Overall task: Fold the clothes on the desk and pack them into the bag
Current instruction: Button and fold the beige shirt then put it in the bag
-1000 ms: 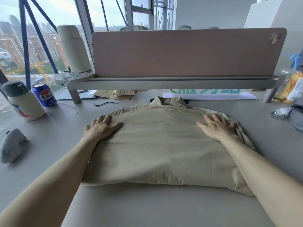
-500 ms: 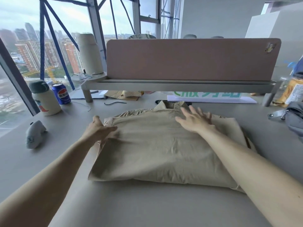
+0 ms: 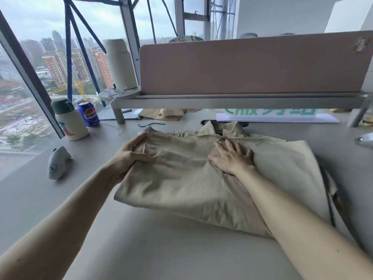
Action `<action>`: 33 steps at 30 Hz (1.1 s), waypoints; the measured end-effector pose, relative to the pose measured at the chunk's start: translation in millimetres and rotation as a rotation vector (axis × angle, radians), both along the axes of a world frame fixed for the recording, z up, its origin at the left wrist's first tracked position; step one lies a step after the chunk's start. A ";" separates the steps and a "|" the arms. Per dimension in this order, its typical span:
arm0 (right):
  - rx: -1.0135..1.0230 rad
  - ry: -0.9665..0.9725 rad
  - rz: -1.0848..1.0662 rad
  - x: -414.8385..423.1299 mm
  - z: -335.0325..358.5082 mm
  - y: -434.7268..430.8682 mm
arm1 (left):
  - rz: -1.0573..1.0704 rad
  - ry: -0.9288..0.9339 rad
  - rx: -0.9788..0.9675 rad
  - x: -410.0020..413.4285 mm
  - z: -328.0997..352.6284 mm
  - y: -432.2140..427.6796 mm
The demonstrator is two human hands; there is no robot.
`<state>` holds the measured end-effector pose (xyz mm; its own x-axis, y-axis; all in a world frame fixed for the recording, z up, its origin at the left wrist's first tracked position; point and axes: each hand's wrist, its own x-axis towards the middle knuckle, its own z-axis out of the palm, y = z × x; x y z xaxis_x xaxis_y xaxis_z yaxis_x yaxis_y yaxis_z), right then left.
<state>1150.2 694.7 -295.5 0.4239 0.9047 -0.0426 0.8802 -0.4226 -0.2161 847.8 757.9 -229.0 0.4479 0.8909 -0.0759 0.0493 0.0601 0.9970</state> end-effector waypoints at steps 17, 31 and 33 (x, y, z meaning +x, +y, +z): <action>-0.098 0.042 -0.080 124.0 40.2 -143.2 | -0.389 0.703 0.713 176.6 151.6 -51.5; 0.716 1.191 -0.325 163.8 17.2 -176.2 | -0.856 0.858 0.966 342.9 23.7 -142.3; 0.734 1.234 -0.343 167.3 16.0 -173.3 | -0.847 0.768 0.929 336.7 9.0 -147.2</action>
